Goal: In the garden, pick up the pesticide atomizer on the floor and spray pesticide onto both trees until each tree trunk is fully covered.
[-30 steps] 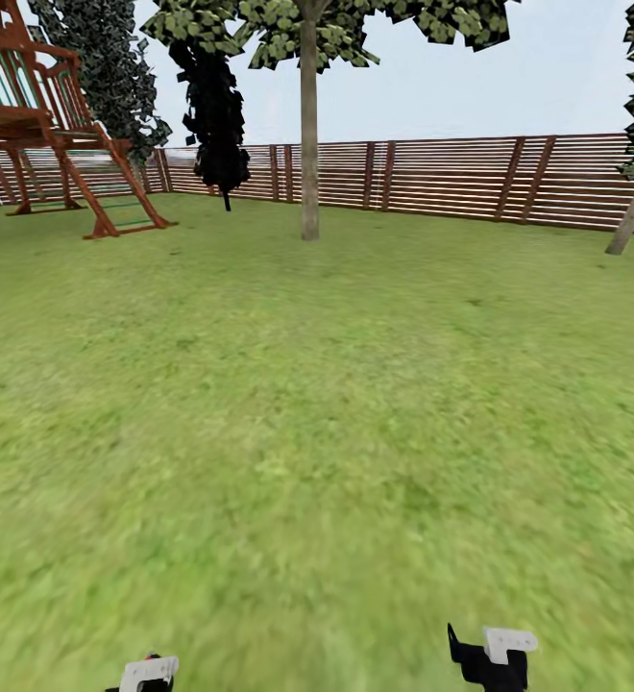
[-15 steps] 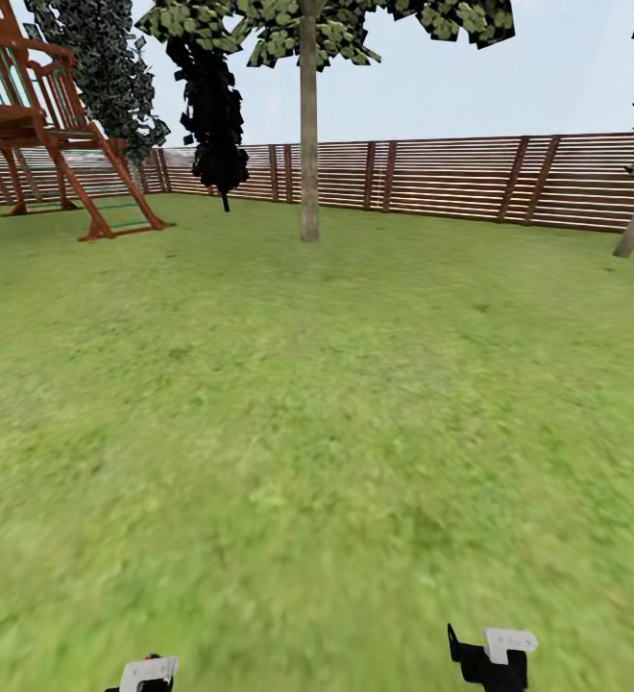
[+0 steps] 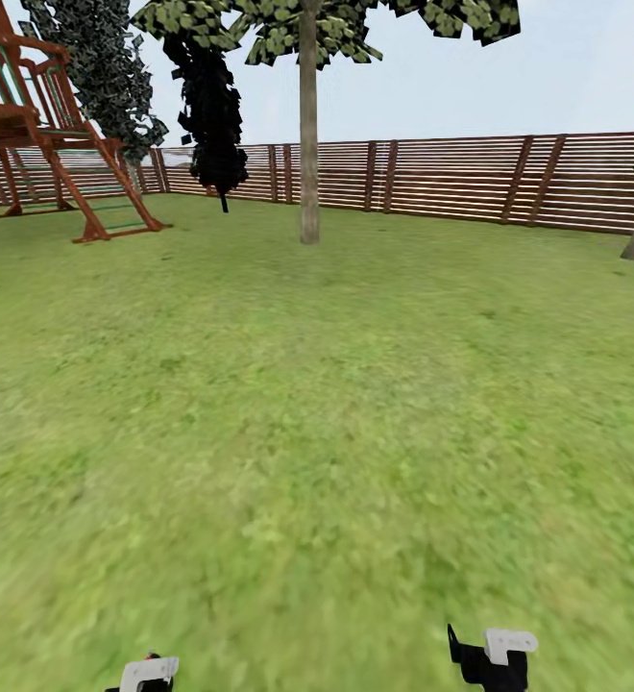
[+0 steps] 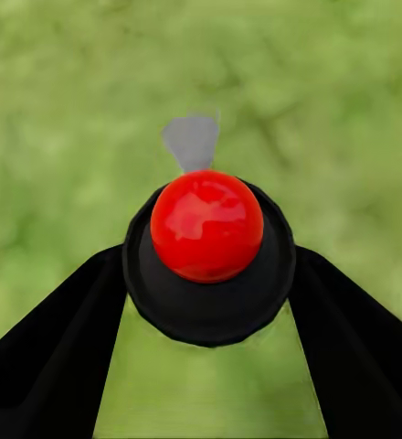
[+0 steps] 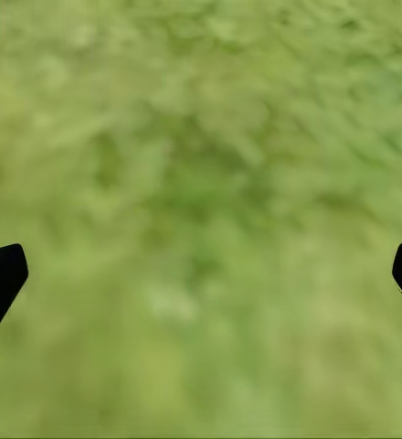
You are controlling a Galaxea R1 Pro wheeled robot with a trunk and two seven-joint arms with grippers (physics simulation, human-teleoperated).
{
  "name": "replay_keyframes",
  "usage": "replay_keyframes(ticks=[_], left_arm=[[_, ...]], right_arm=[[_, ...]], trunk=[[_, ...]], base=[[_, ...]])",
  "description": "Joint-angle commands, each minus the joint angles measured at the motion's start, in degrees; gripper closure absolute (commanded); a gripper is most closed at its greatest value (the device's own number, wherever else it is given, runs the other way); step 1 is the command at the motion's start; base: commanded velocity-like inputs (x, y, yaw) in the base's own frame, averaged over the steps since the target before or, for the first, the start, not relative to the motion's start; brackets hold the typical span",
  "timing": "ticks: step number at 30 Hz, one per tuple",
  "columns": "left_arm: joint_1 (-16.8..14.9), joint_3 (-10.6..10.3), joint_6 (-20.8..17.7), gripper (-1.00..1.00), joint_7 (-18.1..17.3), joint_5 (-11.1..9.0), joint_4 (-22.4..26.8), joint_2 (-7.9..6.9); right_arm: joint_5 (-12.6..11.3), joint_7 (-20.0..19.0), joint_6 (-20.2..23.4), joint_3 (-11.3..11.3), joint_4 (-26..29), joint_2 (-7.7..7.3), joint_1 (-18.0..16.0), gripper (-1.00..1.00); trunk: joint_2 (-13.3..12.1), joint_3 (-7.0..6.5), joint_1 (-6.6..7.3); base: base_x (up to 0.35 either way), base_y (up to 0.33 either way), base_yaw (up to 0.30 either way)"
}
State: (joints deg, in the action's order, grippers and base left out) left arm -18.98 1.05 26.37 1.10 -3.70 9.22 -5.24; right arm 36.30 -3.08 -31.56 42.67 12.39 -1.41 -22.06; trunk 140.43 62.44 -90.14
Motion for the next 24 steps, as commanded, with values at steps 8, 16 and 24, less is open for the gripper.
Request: replay_keyframes(ticks=[8, 16, 24], left_arm=[[0.00, 0.01, 0.00, 1.00, -0.04, 0.01, 0.01, -0.03], [0.00, 0.01, 0.00, 1.00, -0.04, 0.01, 0.01, 0.02], [0.00, 0.01, 0.00, 1.00, -0.04, 0.01, 0.01, -0.01]], right_arm=[[0.00, 0.00, 0.00, 0.02, 0.00, 0.00, 0.00, -1.00], [0.00, 0.00, 0.00, 0.02, 0.00, 0.00, 0.00, -1.00], [0.00, 0.00, 0.00, 0.03, 0.00, 0.00, 0.00, -1.00]], trunk=[[0.00, 0.00, 0.00], [0.00, 0.00, 0.00], [0.00, 0.00, 0.00]], base=[[0.339, 0.000, 0.000], [0.339, 0.000, 0.000], [0.339, 0.000, 0.000]])
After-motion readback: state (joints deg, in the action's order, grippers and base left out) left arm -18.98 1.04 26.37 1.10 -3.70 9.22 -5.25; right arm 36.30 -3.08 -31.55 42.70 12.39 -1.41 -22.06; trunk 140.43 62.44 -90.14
